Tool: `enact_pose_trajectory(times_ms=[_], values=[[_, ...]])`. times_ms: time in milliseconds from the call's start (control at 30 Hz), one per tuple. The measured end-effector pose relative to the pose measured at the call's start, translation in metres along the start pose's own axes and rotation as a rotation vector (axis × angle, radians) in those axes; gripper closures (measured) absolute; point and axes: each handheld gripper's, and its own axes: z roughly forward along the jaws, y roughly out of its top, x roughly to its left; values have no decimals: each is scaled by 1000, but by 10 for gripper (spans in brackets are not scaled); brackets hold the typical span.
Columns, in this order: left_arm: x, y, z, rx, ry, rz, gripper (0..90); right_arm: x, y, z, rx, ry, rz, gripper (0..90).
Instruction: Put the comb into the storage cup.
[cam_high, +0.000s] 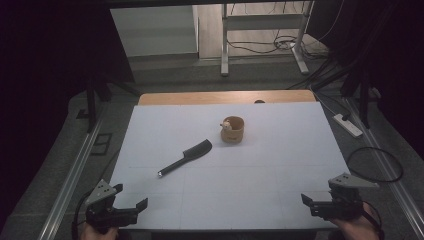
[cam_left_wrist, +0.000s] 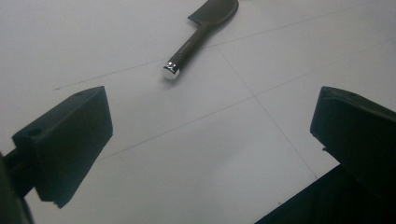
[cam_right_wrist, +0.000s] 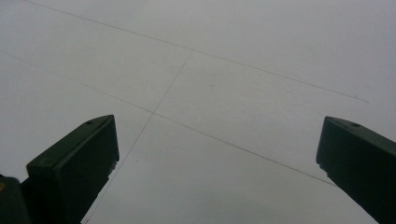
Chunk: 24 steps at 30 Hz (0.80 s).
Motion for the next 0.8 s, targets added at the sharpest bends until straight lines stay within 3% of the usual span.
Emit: enact_pose_trajectory(times_ms=[800], values=[[1,2,3,26,-28,8,0,1,0,0,8,7,-3,0]])
